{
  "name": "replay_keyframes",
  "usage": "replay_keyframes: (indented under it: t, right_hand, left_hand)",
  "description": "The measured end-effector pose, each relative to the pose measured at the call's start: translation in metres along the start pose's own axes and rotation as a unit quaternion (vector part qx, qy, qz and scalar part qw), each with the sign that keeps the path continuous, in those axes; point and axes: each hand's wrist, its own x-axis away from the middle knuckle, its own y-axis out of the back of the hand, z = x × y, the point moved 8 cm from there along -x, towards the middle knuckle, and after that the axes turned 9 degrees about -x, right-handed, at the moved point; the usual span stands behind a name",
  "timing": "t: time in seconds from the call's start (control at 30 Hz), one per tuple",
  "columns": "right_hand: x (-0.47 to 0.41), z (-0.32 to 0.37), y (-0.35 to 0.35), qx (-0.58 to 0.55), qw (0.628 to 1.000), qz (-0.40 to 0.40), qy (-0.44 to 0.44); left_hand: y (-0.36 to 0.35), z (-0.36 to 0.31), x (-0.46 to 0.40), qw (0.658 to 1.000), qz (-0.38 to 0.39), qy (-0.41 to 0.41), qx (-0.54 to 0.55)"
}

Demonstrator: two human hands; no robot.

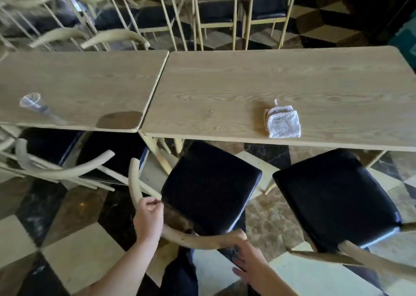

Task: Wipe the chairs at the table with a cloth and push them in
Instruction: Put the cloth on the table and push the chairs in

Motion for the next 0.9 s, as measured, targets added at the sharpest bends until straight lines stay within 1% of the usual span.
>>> replay_keyframes:
  t: [0.07,0.13,0.2,0.27,0.33,0.4,0.47,0.6,0.73,0.77,0.87,0.9]
  right_hand:
    - [-0.018,-0.02,-0.031,-0.102,0.995,-0.005,-0.015]
    - [-0.025,-0.022,-0.055,-0.178,0.984,-0.02,0.017]
    - [-0.032,-0.023,-0.072,-0.232,0.971,-0.049,0.035]
    - [-0.034,-0.031,-0.083,-0.277,0.957,-0.079,0.029]
    - [-0.033,-0.033,-0.087,-0.29,0.951,-0.102,0.028]
    - [-0.036,-0.032,-0.089,-0.302,0.946,-0.12,0.016]
    - [-0.039,-0.028,-0.089,-0.316,0.938,-0.146,-0.005]
    - [-0.044,-0.03,-0.089,-0.349,0.923,-0.155,-0.045]
    - [-0.053,-0.028,-0.086,-0.373,0.908,-0.184,-0.05]
    - [-0.055,-0.029,-0.085,-0.367,0.907,-0.198,-0.05]
    - [-0.051,-0.033,-0.074,-0.325,0.899,-0.291,-0.042]
    - [-0.049,-0.034,-0.073,-0.32,0.896,-0.305,-0.036]
  left_hand:
    - [0.023,0.028,-0.047,0.998,-0.043,0.045,0.008]
    - [0.031,0.043,-0.092,0.996,-0.053,0.071,-0.005]
    - [0.035,0.056,-0.132,0.994,-0.048,0.085,-0.045]
    - [0.028,0.068,-0.161,0.993,0.008,0.101,-0.062]
    - [0.015,0.077,-0.181,0.988,0.088,0.12,-0.039]
    - [0.002,0.08,-0.194,0.974,0.16,0.163,-0.001]
    - [-0.009,0.079,-0.208,0.96,0.204,0.191,0.022]
    - [-0.019,0.074,-0.23,0.953,0.214,0.215,-0.002]
    - [-0.033,0.07,-0.244,0.95,0.209,0.232,-0.013]
    - [-0.036,0.071,-0.246,0.947,0.206,0.247,-0.015]
    - [-0.04,0.077,-0.247,0.939,0.198,0.282,-0.019]
    - [-0.039,0.08,-0.248,0.937,0.193,0.289,-0.023]
